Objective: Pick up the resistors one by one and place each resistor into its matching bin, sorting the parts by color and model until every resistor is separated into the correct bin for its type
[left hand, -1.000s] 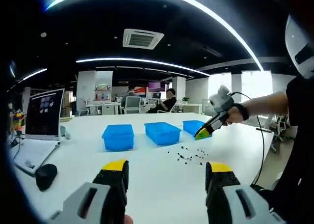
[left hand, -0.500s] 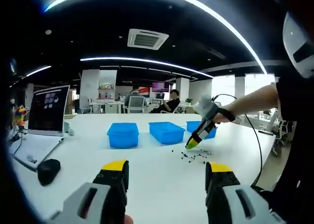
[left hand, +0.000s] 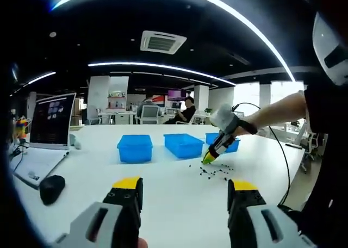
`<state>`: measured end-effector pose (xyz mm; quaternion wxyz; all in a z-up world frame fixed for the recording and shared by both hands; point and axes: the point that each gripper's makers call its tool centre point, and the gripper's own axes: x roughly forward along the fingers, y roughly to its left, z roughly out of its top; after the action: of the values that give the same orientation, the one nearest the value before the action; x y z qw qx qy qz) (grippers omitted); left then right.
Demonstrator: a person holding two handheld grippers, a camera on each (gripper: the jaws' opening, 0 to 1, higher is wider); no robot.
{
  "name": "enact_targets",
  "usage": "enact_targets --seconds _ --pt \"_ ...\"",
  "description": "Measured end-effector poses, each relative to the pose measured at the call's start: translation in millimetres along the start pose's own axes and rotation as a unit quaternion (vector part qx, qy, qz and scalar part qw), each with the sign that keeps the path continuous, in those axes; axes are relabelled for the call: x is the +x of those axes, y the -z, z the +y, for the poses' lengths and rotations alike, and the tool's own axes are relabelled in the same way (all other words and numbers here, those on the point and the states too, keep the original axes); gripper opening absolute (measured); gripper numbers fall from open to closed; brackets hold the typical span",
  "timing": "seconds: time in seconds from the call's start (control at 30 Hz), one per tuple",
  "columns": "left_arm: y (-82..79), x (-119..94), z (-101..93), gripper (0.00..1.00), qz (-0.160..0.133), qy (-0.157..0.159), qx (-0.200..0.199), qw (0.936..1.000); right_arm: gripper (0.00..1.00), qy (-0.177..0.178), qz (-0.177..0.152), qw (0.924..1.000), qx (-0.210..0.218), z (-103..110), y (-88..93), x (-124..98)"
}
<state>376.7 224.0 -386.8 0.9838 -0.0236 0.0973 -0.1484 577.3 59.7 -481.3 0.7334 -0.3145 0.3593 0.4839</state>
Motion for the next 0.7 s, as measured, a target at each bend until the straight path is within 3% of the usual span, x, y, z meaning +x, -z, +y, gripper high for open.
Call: enact_targets --seconds 0.17,0.33,0.53,0.7 --pt "-1.2 -0.9 -2.9 0.64 -0.001 0.002 0.0 1.0 0.21 -0.013 -0.007 0.9993 0.033 3.7 -5.9 2.9" --pt "-1.7 -1.2 -3.2 0.64 -0.001 0.002 -0.001 1.0 0.22 -0.009 -0.007 0.9993 0.036 3.7 -8.8 5.4" --pt "-1.6 0.5 -5.2 0.64 0.001 0.006 0.0 1.0 0.19 -0.008 -0.009 0.9992 0.037 4.6 -12.3 8.1" --pt "-1.8 1.6 -5.2 0.64 0.001 0.007 0.0 1.0 0.09 -0.009 -0.005 0.9999 0.011 10.6 -13.9 9.3"
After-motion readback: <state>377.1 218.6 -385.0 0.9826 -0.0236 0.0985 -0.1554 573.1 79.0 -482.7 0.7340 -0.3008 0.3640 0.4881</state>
